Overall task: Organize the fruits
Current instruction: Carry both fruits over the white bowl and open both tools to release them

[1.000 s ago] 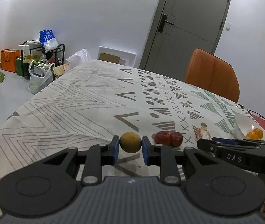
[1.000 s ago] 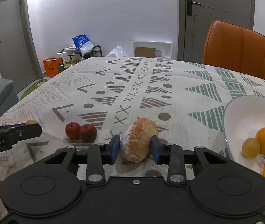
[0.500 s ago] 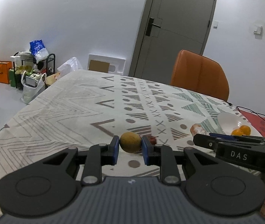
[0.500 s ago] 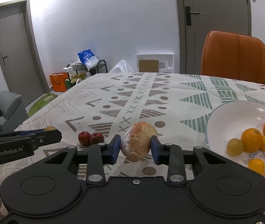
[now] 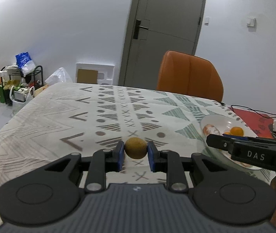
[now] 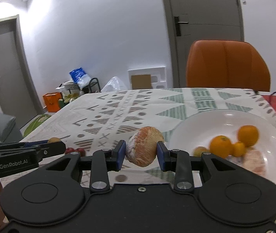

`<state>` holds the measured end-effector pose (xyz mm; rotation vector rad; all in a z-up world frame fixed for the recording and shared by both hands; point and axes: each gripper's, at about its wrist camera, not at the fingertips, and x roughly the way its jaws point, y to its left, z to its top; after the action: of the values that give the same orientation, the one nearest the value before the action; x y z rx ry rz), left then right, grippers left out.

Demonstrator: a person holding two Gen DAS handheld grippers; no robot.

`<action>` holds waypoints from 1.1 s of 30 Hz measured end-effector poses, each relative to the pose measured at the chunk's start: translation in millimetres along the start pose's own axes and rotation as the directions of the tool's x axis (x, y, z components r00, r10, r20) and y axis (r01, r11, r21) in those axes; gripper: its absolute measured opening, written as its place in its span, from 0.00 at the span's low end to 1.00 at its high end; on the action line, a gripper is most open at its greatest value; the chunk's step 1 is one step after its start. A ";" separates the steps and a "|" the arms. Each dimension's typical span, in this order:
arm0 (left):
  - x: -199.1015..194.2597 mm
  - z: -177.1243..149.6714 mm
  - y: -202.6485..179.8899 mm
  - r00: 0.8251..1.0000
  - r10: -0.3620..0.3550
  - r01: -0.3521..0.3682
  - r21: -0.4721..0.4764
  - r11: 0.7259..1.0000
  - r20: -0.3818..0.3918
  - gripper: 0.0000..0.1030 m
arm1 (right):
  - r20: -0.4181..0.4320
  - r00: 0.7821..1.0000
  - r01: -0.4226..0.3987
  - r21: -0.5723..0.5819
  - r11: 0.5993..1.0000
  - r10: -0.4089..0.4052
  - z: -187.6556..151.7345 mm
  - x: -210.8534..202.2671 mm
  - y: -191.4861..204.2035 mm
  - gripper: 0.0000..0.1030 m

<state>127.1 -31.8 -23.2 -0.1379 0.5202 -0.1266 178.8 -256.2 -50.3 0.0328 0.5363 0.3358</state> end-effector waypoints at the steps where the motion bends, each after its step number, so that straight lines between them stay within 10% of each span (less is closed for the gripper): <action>1: 0.9 -0.2 -3.6 1.000 -0.004 0.004 0.003 1.000 -0.001 0.23 | 0.002 1.000 0.007 0.004 1.000 -0.007 -0.5 -1.7 -4.2 0.32; 33: 32.5 3.2 -108.1 0.990 -0.137 0.140 0.144 0.980 -0.035 0.23 | 0.039 0.984 0.165 0.144 0.976 -0.172 -13.8 -48.8 -111.9 0.32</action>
<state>147.4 -142.8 -18.6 -0.0294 0.5247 -0.3022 166.6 -378.4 -51.2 0.1305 0.5074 0.1305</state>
